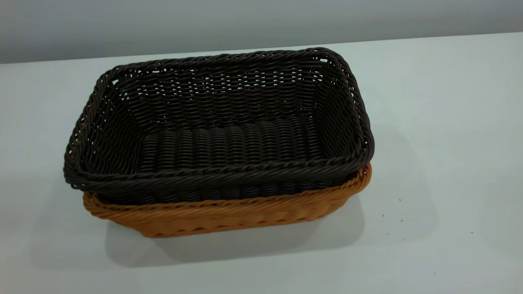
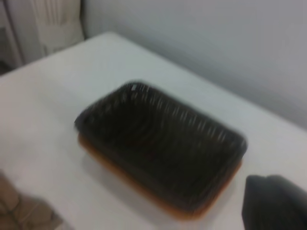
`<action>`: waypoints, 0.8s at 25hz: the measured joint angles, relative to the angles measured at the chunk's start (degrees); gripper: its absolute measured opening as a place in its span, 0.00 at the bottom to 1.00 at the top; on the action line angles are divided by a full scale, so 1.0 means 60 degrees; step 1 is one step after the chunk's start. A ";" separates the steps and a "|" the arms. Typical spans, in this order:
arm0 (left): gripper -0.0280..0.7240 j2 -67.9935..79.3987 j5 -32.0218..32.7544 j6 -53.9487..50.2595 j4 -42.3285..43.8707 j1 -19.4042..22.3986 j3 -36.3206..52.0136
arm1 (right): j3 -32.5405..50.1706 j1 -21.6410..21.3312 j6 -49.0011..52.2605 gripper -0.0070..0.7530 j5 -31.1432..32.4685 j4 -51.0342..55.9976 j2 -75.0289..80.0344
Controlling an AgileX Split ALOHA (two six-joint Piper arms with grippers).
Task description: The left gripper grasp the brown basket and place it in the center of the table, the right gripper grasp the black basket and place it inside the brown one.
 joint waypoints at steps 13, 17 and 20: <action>0.04 -0.1862 -0.0111 -0.0095 -0.0031 0.0000 0.1967 | 0.3191 0.0000 0.1862 0.01 0.0053 -0.1286 -0.2191; 0.04 -0.2516 -0.0111 -0.0297 -0.0098 0.0000 0.2520 | 0.3186 0.0000 0.2601 0.01 0.0554 -0.2133 -0.2727; 0.04 -0.2973 -0.0147 -0.0574 -0.0098 0.0000 0.2831 | 0.3236 0.0000 0.2961 0.01 0.0783 -0.2622 -0.3145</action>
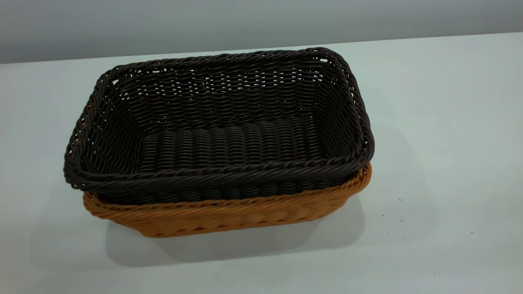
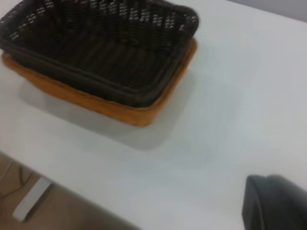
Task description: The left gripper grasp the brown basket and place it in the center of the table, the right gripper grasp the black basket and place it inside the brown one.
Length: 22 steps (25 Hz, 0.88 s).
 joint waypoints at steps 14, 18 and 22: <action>0.04 -0.2041 -0.0073 -0.0202 0.0091 0.0005 0.0105 | 0.0212 0.0000 0.0260 0.01 -0.0214 0.0046 -0.0675; 0.04 -0.2496 -0.0073 -0.0202 0.0069 0.0005 0.0112 | 0.0212 0.0000 0.0260 0.01 -0.0204 0.0047 -0.0675; 0.04 -0.2684 -0.0073 -0.0202 0.0069 0.0005 0.0112 | 0.0212 0.0000 0.0260 0.01 -0.0204 0.0047 -0.0675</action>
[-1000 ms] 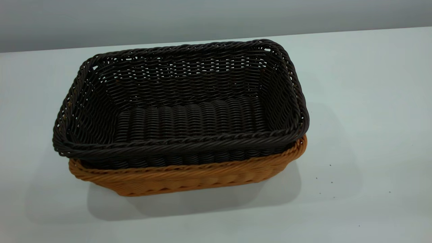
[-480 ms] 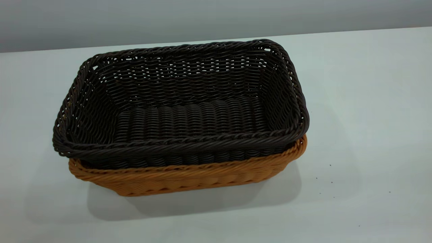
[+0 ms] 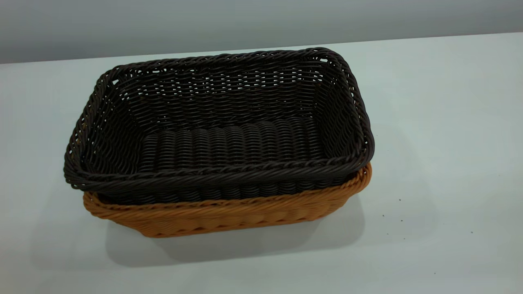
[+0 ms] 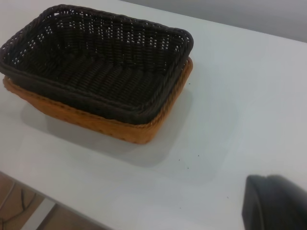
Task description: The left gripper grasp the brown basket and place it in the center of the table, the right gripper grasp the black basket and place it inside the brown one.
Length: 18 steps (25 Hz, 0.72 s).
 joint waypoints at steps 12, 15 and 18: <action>0.04 0.0000 0.0000 0.0000 -0.0007 0.1262 0.0000 | 0.0000 -0.1699 0.0000 0.01 0.0009 0.0034 0.0000; 0.04 0.0000 0.0000 -0.0011 -0.0007 0.2476 0.0000 | 0.0000 -0.2682 0.0000 0.01 0.0009 0.0034 0.0000; 0.04 0.0000 0.0000 -0.0011 -0.0007 0.3915 0.0000 | 0.0000 -0.3679 0.0000 0.01 0.0009 0.0034 0.0000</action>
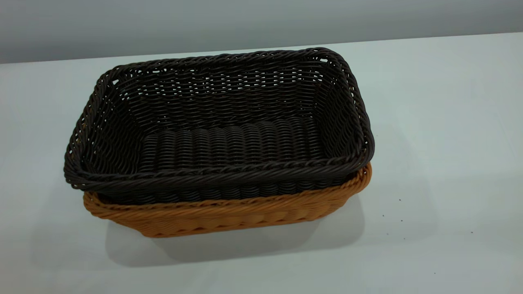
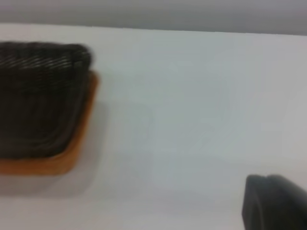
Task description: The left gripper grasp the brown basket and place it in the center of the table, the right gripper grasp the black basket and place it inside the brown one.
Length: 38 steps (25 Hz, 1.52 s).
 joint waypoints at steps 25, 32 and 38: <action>0.04 -0.0036 -0.0018 -0.0004 0.0000 0.6825 0.0004 | -0.0010 -0.1837 0.0000 0.01 0.0020 -0.0010 -0.0030; 0.04 -0.0036 -0.0018 -0.0004 0.0000 0.6825 0.0004 | -0.0010 -0.1837 0.0000 0.01 0.0020 -0.0010 -0.0030; 0.04 -0.0036 -0.0018 -0.0004 0.0000 0.6825 0.0004 | -0.0001 -0.1837 0.0000 0.01 0.0020 -0.0010 -0.0030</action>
